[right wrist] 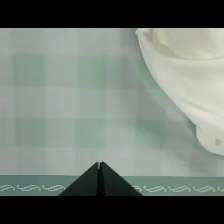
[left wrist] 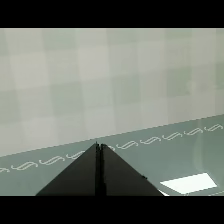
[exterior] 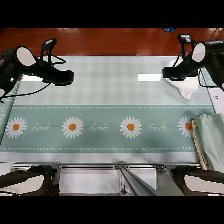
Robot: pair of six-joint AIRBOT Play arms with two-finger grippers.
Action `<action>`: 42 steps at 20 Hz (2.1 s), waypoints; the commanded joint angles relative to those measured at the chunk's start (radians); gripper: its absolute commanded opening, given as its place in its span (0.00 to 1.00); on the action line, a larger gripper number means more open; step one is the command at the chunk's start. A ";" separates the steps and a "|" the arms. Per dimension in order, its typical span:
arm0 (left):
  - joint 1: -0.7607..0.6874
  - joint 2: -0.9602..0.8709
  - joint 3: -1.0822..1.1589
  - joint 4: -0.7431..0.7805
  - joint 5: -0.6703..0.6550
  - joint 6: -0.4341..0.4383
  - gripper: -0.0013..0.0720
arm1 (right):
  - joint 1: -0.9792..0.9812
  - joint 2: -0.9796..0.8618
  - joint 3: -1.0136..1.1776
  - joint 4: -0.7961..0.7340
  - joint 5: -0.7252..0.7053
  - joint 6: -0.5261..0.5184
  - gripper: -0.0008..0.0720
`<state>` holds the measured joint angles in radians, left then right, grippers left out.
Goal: Fold the shirts.
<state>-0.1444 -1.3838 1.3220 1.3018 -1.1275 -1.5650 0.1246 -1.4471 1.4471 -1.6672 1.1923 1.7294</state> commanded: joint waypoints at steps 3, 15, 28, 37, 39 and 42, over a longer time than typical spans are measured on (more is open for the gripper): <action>0.001 0.000 0.000 0.000 0.000 0.000 0.05 | 0.001 0.000 0.000 0.000 0.000 0.000 0.05; 0.001 0.000 0.000 0.000 0.133 0.000 0.05 | 0.001 0.000 0.000 0.000 -0.026 0.005 0.05; 0.002 -0.042 0.000 0.078 0.515 0.011 0.71 | 0.001 0.000 0.000 -0.281 -0.305 0.064 0.59; 0.051 -0.045 -0.001 0.210 0.493 0.010 0.71 | -0.235 -0.130 0.002 -0.344 -0.439 0.291 0.58; 0.052 -0.050 -0.002 0.210 0.480 0.007 0.71 | -0.307 -0.207 0.002 -0.151 -0.451 0.220 0.58; 0.049 -0.072 -0.003 0.209 0.447 0.006 0.71 | -0.355 -0.319 0.026 0.071 -0.445 0.140 0.57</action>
<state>-0.0978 -1.4406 1.3197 1.5059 -0.6521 -1.5562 -0.1696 -1.6722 1.4570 -1.8214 0.7567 1.9316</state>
